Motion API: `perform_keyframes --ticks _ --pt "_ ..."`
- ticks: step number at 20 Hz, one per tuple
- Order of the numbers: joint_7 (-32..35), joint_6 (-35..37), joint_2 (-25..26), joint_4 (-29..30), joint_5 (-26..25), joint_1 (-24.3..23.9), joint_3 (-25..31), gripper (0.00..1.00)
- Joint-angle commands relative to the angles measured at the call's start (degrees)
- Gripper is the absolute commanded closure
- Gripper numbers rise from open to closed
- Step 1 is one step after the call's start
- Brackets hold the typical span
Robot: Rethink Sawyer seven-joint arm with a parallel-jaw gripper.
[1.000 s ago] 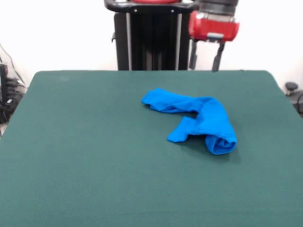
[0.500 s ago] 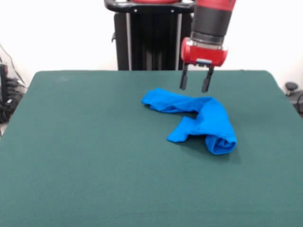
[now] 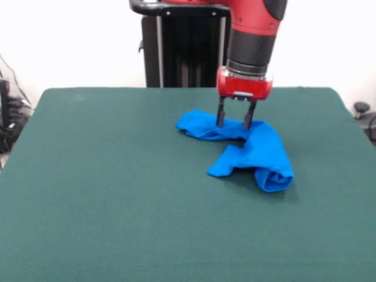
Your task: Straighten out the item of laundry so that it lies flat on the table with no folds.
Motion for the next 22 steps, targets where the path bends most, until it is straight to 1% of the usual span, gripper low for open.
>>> perform_keyframes --ticks 1,5,7,12,15,18,21,22 --pt "10.8 5.9 -0.9 -5.0 2.9 0.9 7.3 0.0" --pt "9.8 7.5 -1.6 -5.4 2.2 0.5 7.4 0.0" --pt "9.6 7.4 -1.2 -5.8 2.1 0.6 7.1 0.0" --pt "9.8 8.6 1.0 -7.4 3.0 3.4 3.7 0.0" --pt "10.2 7.6 2.4 -7.8 3.1 4.2 2.5 0.0" --pt "10.4 6.4 3.0 -7.6 2.5 3.2 3.8 0.0" --pt "11.1 4.3 2.5 -7.0 1.9 0.9 7.7 0.0" --pt "11.2 4.4 2.2 -7.4 2.2 1.3 7.7 0.0"
